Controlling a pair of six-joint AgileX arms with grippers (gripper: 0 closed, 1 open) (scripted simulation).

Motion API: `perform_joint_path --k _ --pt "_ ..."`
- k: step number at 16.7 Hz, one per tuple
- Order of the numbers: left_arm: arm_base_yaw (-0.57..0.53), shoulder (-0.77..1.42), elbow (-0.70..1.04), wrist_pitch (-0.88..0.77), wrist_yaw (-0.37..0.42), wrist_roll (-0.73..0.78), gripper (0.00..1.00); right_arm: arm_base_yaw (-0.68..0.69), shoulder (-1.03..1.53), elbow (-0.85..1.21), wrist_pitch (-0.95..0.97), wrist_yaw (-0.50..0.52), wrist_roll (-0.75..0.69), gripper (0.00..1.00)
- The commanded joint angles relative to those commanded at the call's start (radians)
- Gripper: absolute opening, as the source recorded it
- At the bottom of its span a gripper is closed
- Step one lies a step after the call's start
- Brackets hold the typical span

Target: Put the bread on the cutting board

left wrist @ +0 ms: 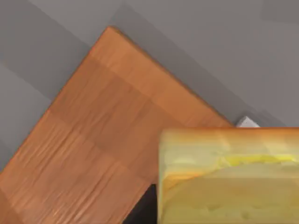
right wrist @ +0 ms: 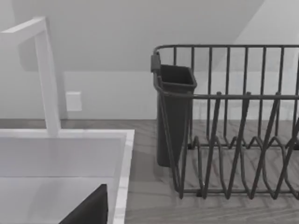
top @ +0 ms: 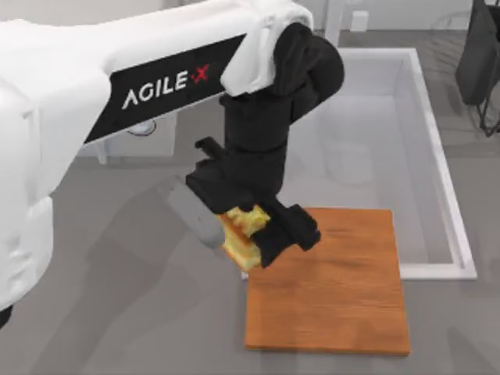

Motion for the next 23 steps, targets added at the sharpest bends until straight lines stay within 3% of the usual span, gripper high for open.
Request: perform_joint_path --k 4,9,23 --pt "-0.089 0.089 0.106 0.042 -0.032 0.245 0.00 0.000 0.000 0.000 0.000 0.000 0.000 1.00" --pt "-0.149 0.153 0.198 0.092 -0.076 0.431 0.00 0.000 0.000 0.000 0.000 0.000 0.000 1.00" --pt "-0.154 0.168 0.159 0.162 -0.083 0.462 0.00 0.000 0.000 0.000 0.000 0.000 0.000 1.00"
